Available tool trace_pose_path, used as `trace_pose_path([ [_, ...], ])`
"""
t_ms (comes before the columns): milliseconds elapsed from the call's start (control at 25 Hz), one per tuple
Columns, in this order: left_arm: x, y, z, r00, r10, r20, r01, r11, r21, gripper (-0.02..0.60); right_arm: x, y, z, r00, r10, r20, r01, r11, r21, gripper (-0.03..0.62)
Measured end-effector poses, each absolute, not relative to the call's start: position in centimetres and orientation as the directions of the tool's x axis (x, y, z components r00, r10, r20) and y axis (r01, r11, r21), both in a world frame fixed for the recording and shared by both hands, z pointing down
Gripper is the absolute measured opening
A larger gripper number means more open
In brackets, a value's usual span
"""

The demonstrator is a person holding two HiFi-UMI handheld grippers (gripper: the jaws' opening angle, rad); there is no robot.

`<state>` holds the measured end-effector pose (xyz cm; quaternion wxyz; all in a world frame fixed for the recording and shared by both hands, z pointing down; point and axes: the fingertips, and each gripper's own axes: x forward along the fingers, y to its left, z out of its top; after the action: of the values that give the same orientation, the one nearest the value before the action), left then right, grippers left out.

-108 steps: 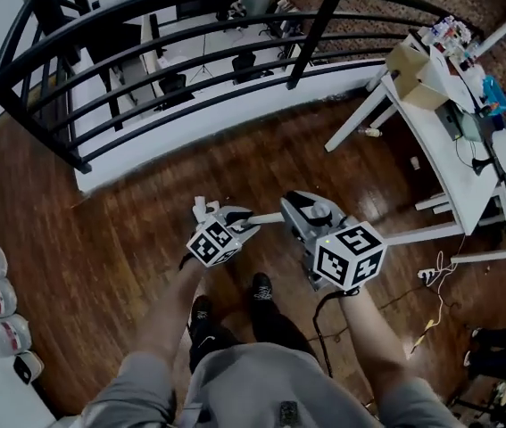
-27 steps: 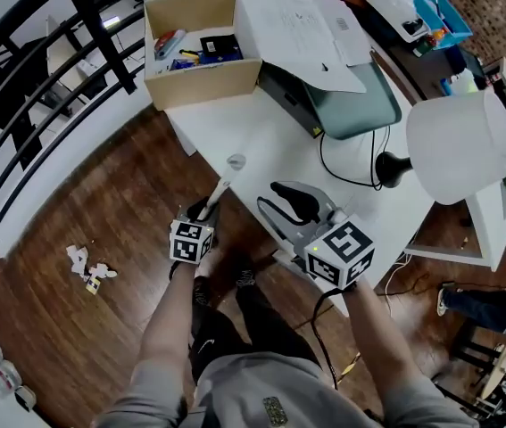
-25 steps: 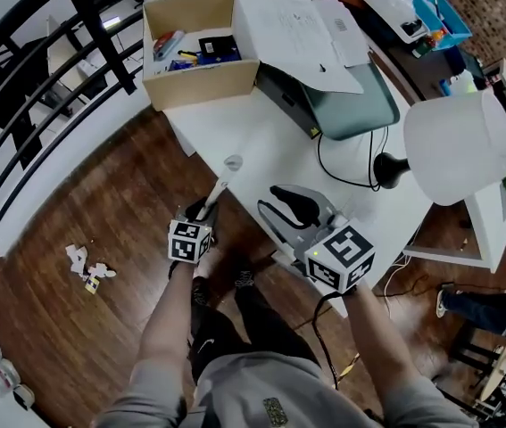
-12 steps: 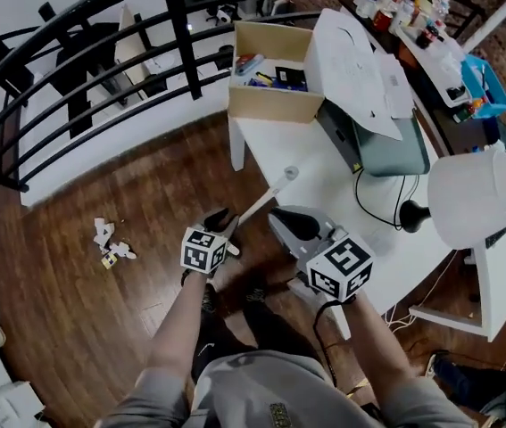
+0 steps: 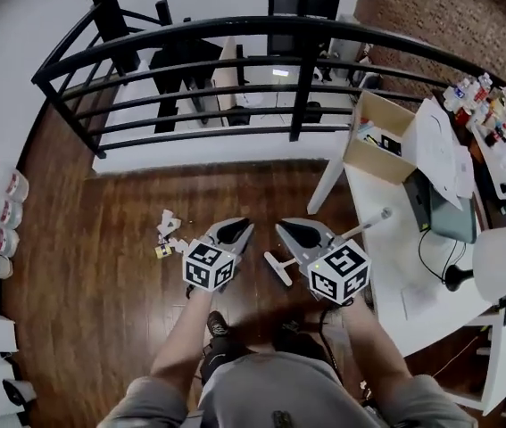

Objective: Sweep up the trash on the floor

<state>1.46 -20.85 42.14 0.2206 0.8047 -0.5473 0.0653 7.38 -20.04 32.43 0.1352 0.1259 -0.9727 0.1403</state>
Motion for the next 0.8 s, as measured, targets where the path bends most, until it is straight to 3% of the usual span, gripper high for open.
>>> trace_pose_path([
  [240,-9.2,-13.2,37.9,0.302,-0.894,0.330,-0.939,-0.219,0.265,0.006,-3.6,-15.9,29.8,-0.953,-0.220,0.209,-0.269,0.930,-0.252,0.000],
  [400,-14.4,-8.9,35.1,0.264,-0.920,0.290,-0.942,-0.180,0.285,0.006,-9.8,-12.4,29.6,-0.947,-0.219,0.237,-0.264,0.947,-0.182,0.000],
  [800,-20.3,-4.1,30.7,0.177,-0.959,0.221,-0.960,-0.118,0.255,0.006,-17.8,-7.2,27.9,-0.967,-0.100,0.235,-0.141,0.976,-0.164,0.000],
])
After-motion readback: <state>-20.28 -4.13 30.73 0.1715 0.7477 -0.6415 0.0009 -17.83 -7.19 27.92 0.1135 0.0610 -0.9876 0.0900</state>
